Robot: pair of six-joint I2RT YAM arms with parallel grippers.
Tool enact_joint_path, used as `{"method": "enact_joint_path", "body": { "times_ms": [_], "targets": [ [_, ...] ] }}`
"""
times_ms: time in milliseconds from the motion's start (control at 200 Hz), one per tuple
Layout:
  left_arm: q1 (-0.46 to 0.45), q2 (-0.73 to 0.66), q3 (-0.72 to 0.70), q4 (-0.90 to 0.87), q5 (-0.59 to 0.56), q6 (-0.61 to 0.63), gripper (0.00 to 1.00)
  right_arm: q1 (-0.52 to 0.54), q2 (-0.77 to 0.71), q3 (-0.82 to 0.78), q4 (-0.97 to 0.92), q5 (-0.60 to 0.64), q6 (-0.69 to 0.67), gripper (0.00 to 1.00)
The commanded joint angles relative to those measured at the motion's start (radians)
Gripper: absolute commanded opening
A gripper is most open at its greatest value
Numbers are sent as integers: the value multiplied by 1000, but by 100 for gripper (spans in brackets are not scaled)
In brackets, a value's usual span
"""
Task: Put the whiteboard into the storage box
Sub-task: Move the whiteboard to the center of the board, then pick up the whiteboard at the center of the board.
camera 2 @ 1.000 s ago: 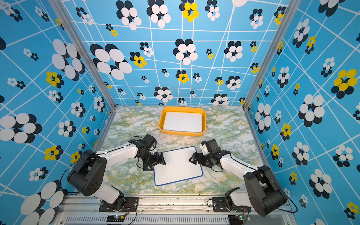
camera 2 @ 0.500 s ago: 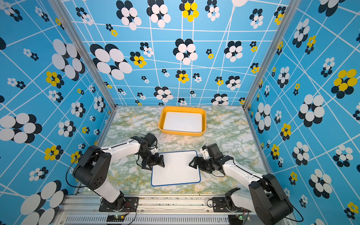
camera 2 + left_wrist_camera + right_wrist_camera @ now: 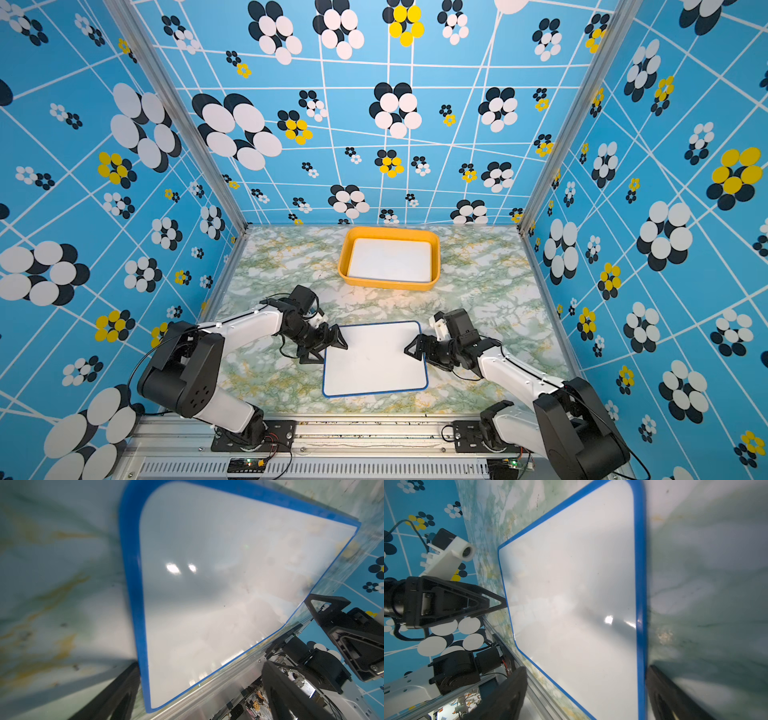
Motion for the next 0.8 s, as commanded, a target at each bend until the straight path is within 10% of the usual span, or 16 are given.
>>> {"method": "enact_joint_path", "body": {
  "times_ms": [0, 520, 795],
  "targets": [
    [-35, 93, -98, 497, 119, -3, 94, 62, 75, -123, -45, -129, 69, 92],
    [-8, -63, -203, 718, 336, -113, 95, 96, -27, -214, 24, -96, 146, 92],
    [-62, -129, -108, 345, 262, 48, 95, 121, -161, -186, -143, -9, 113, 93]
  ]
}}
